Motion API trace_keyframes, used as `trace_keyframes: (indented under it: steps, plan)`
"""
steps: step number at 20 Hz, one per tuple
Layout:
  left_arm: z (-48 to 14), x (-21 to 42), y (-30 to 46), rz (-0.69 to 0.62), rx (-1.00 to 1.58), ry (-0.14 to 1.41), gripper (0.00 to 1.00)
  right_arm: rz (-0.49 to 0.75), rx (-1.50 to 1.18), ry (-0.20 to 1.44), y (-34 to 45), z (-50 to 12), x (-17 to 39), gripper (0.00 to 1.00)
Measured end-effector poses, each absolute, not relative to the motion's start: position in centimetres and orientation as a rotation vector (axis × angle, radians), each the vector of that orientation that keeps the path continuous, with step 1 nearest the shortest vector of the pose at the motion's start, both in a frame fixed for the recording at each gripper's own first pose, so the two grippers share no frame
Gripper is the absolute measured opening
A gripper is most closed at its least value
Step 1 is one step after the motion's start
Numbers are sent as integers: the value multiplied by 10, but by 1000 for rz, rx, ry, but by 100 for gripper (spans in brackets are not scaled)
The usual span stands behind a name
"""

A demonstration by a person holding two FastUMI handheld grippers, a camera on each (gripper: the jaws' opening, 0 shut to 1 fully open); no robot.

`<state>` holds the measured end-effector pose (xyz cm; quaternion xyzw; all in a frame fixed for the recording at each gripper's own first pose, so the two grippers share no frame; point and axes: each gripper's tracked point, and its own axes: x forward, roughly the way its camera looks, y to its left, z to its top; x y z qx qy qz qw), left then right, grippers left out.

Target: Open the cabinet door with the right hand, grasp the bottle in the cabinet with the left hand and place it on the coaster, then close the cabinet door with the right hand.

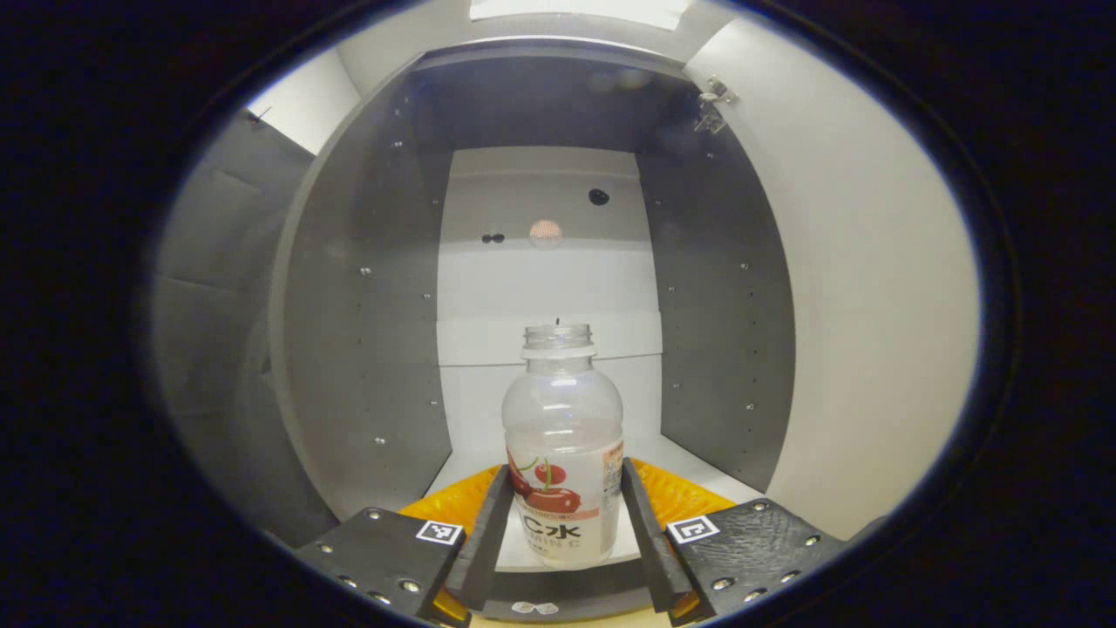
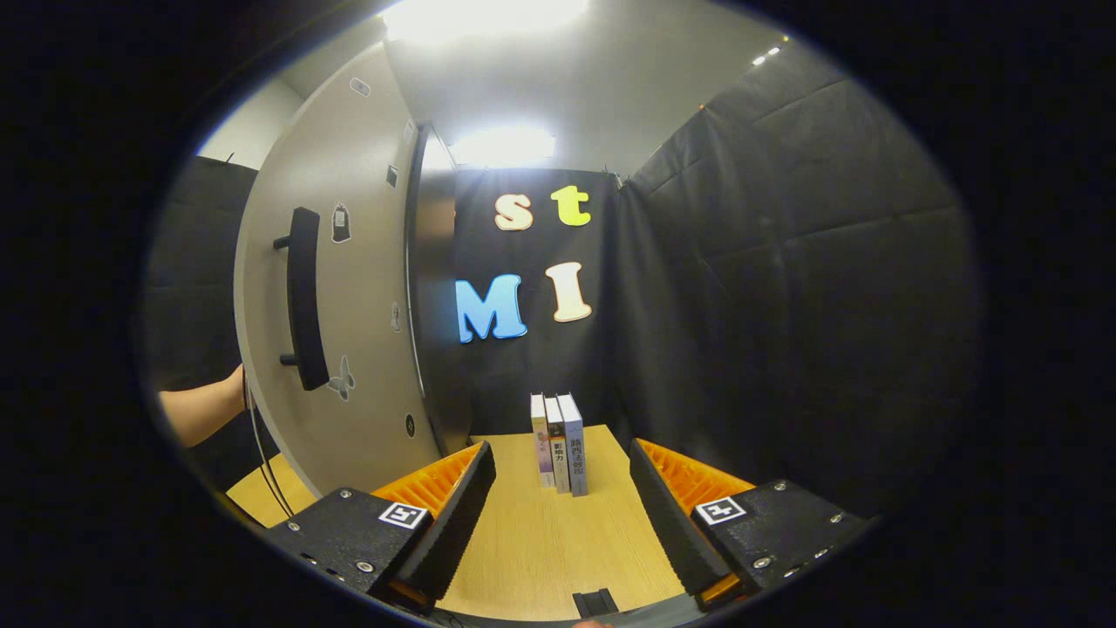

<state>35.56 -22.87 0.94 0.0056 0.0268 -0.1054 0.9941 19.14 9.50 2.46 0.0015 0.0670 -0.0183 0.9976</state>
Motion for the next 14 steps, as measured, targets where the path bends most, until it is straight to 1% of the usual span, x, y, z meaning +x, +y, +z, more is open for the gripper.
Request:
trace_keyframes:
  steps: [4, 9, 14]
  plan:
    - [20, 321, -205, -192, -11, 36, 70, -4, 8, 121, 111, 27, 197, 96]
    - [33, 272, -173, -187, 1, 2, 69, 15, 26, 116, 128, 30, 181, 96]
    - [32, 228, -147, -199, -15, -3, 70, 25, 39, 119, 141, 33, 161, 95]
